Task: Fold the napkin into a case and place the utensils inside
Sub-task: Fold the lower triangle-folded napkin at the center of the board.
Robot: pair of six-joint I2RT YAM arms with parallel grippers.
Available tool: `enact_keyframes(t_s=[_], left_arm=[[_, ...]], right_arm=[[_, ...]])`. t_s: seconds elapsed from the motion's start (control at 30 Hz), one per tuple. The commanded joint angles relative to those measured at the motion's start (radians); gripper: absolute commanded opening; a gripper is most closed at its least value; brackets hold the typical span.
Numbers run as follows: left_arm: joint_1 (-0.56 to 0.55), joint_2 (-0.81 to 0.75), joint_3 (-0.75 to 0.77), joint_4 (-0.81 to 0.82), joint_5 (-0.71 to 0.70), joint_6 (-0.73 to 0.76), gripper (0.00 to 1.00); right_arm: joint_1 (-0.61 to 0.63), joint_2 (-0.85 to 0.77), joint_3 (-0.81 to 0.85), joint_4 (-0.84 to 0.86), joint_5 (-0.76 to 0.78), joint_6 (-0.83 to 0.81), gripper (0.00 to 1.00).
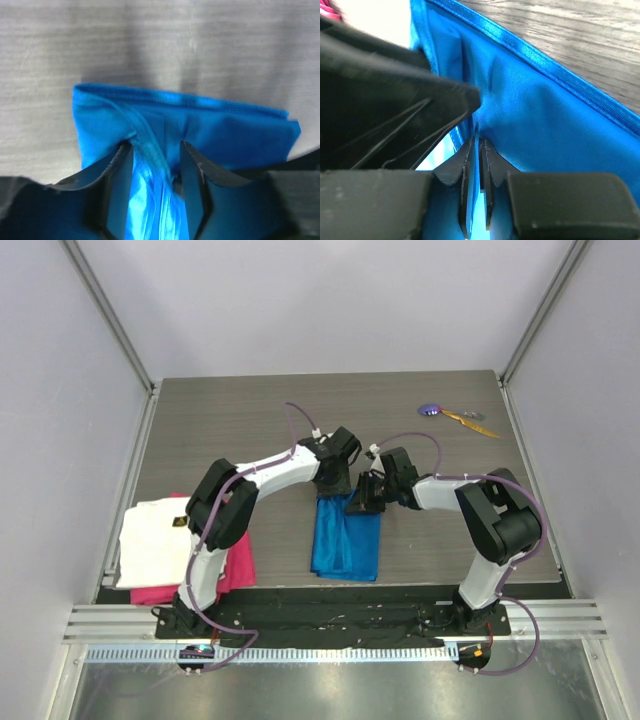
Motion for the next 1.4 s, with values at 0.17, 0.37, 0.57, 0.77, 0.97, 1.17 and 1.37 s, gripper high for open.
enact_keyframes(t_s=[0.17, 0.37, 0.57, 0.77, 0.97, 1.17, 1.37], left_arm=[[-0.003, -0.172, -0.091, 0.07, 0.025, 0.002, 0.54], [-0.002, -0.258, -0.161, 0.062, -0.017, 0.005, 0.52], [0.003, -0.237, -0.164, 0.032, -0.028, 0.003, 0.09], [0.003, -0.143, -0.08, -0.091, -0.094, -0.021, 0.0], [0.005, -0.072, -0.039, -0.084, -0.082, -0.027, 0.0], [0.005, -0.022, 0.021, -0.067, -0.062, -0.02, 0.0], [-0.002, -0.058, -0.026, -0.004, -0.027, -0.041, 0.0]], right_arm=[[-0.019, 0.023, 0.027, -0.005, 0.02, -0.041, 0.16], [-0.027, 0.032, 0.032, -0.008, 0.006, -0.046, 0.15], [-0.025, 0.037, 0.033, -0.005, 0.001, -0.046, 0.14], [-0.027, 0.035, 0.035, -0.006, 0.001, -0.044, 0.14], [-0.03, 0.041, 0.032, -0.006, 0.001, -0.046, 0.13], [-0.03, 0.05, 0.039, -0.005, -0.003, -0.047, 0.13], [-0.03, 0.057, 0.053, -0.011, -0.008, -0.047, 0.11]])
